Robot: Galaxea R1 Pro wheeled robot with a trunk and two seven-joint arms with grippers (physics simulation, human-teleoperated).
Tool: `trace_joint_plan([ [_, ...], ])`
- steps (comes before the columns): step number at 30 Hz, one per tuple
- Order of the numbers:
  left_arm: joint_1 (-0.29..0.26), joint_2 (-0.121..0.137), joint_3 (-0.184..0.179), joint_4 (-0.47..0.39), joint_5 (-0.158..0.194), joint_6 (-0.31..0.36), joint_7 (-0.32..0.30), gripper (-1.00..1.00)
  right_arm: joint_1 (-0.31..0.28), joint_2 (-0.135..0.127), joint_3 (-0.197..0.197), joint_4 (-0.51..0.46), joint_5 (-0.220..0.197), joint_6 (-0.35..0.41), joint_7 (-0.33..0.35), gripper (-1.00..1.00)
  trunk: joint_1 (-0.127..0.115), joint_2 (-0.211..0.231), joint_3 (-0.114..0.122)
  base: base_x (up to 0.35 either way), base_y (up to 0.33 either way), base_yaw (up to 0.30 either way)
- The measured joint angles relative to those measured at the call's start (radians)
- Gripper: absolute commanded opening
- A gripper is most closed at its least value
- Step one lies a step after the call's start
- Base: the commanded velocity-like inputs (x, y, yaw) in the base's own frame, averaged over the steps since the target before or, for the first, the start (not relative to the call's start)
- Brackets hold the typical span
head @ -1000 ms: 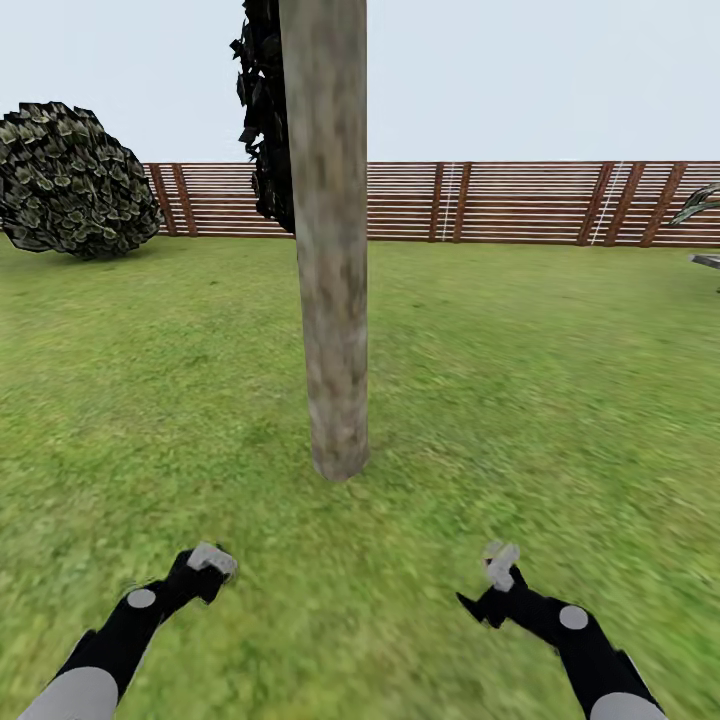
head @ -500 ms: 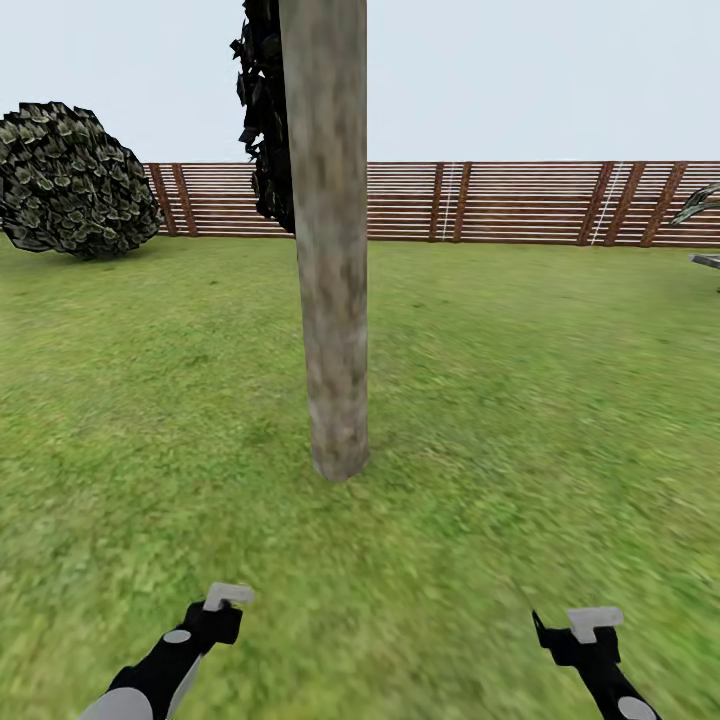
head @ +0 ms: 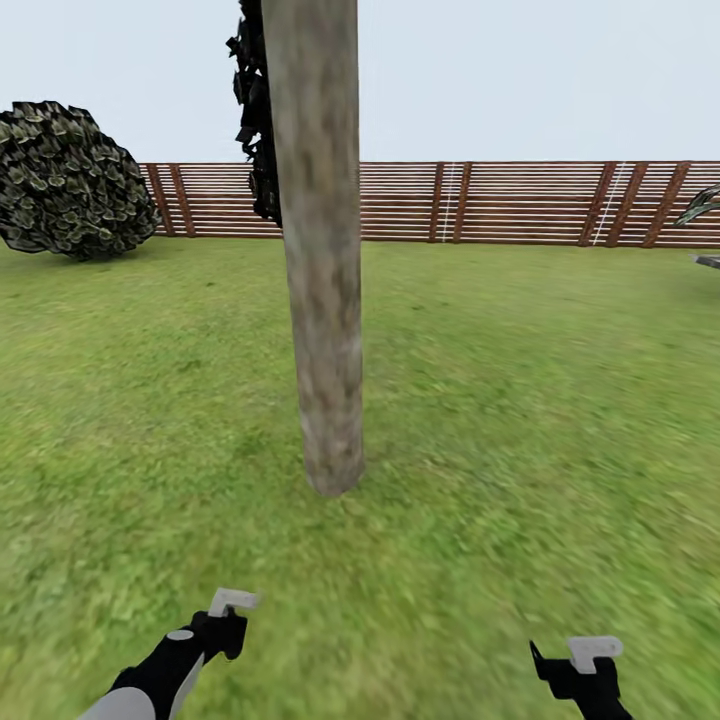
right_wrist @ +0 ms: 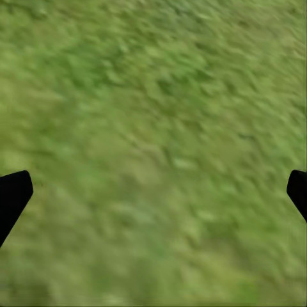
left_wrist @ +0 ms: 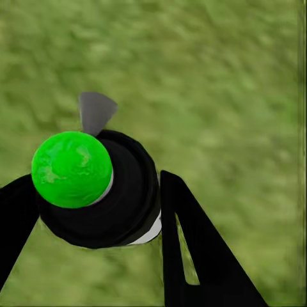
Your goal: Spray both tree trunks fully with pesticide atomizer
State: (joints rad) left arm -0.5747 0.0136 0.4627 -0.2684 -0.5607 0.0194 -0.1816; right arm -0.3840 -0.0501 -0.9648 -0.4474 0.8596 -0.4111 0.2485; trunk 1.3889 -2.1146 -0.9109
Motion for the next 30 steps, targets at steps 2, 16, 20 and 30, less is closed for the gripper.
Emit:
trace_joint_plan([
  [2, 0.0, -0.007, 0.001, -0.002, 0.001, 0.0, 0.0, -1.0, 0.005, -0.001, -0.026, 0.004, 0.0, -0.001, 0.0, 1.0, 0.0, 0.0, 0.0, 0.183, -0.224, 0.0],
  [16, -0.006, -0.047, -0.002, -0.01, 0.0, -0.001, 0.003, -1.0, 0.008, 0.001, -0.067, 0.024, 0.0, -0.002, 0.001, 1.0, 0.0, 0.0, 0.007, -0.068, -0.156, -0.154],
  [20, -0.008, -0.049, 0.001, -0.036, 0.002, 0.0, 0.003, -1.0, 0.008, 0.001, -0.067, 0.024, 0.0, -0.002, 0.001, 1.0, 0.0, 0.0, 0.01, 0.279, -0.002, -0.162],
  [30, -0.006, -0.053, 0.003, -0.06, 0.002, 0.0, 0.003, -1.0, 0.008, 0.002, -0.067, 0.026, 0.0, 0.0, 0.001, 1.0, 0.0, 0.0, 0.01, 0.323, 0.076, -0.011],
])
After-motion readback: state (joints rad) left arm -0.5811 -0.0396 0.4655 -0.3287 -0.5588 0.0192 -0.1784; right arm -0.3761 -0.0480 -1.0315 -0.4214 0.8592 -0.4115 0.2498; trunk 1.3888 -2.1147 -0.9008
